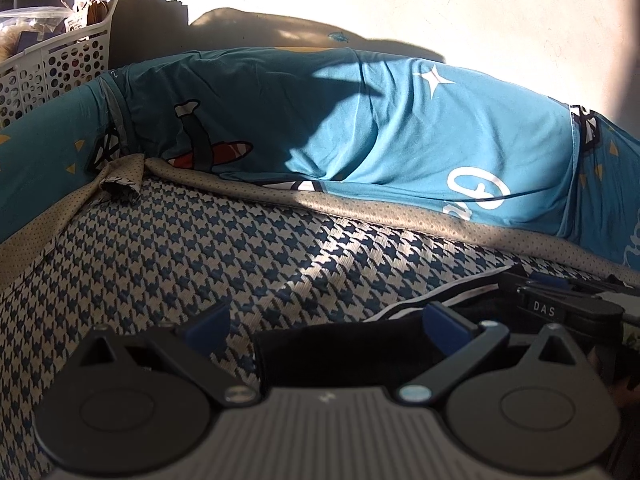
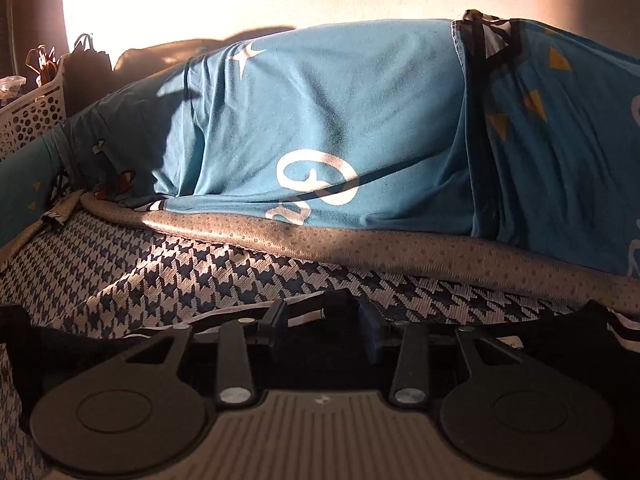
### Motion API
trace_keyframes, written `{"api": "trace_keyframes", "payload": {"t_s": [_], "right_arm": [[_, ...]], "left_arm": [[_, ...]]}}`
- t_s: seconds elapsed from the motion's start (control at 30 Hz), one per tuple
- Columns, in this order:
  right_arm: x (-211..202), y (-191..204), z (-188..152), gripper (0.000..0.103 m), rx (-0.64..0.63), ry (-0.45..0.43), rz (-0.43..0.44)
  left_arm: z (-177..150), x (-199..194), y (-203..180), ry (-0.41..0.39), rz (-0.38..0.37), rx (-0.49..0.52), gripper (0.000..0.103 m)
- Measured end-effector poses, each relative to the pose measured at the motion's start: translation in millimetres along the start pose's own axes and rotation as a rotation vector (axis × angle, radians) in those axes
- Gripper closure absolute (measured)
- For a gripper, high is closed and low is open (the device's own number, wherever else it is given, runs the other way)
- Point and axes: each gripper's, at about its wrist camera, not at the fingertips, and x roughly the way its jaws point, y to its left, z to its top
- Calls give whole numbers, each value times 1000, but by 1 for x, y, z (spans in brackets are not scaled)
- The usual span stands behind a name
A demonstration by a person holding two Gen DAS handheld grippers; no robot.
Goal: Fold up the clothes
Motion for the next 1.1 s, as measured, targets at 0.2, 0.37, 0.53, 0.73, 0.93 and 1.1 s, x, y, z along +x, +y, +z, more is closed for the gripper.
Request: {"api": "trace_keyframes", "payload": {"t_s": [0.2,0.37,0.53,0.73,0.93,1.1], "right_arm": [[4,3,1,83,-63,-13,7],[6,-1,1,95,-51,-34,24],[4,-5,6,99,10,-88,7],[-8,-7,18,99,70,-240,-9],[12,-9,20,98,131,-170,-2],[21,-12,20,82,152,-103,22]], "left_arm": [[-5,2,-11,9,-9,33,0],[-10,4,-16,22,-13,53,0],[-12,4,-18,28,-12,54,0],[-15,8,-23,35,-3,65,0],[-19,14,-29,54,7,89,0],[-19,16,-32,66,-1,79,0]]}}
